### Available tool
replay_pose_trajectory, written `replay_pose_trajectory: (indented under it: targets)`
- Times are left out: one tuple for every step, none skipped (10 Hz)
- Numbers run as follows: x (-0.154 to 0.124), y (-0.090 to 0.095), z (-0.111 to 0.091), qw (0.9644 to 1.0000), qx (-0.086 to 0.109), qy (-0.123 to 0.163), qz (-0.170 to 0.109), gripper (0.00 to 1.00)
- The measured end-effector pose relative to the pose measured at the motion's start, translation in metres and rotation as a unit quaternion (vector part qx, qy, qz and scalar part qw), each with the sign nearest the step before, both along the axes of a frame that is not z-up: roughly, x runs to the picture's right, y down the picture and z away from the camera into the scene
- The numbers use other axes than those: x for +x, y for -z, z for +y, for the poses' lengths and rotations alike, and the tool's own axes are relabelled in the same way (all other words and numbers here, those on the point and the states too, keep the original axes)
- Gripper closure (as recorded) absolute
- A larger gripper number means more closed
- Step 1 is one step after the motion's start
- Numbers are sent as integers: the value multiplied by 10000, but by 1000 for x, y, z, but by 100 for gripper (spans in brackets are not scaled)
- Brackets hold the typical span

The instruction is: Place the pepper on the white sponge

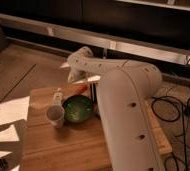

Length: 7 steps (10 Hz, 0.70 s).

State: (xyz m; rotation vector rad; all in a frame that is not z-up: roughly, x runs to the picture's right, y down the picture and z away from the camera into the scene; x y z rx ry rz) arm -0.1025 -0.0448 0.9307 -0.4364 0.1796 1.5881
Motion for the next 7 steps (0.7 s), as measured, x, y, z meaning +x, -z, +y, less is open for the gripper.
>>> replay_pose_trajectory:
  targets:
    - [-1,-6,4,10000,-47,29,12,35]
    - [-2,-16,6,9999,-72,75,77,35]
    - [1,-25,6,9998,-103,92,156,35]
    - [2,-36,9,9995,-199,55,250,35]
    - [2,-44,12,9992,-281,9,300,35]
    - [1,-54,17,9986,-398,-55,351,35]
    - [1,-61,21,9979,-500,-121,389,35]
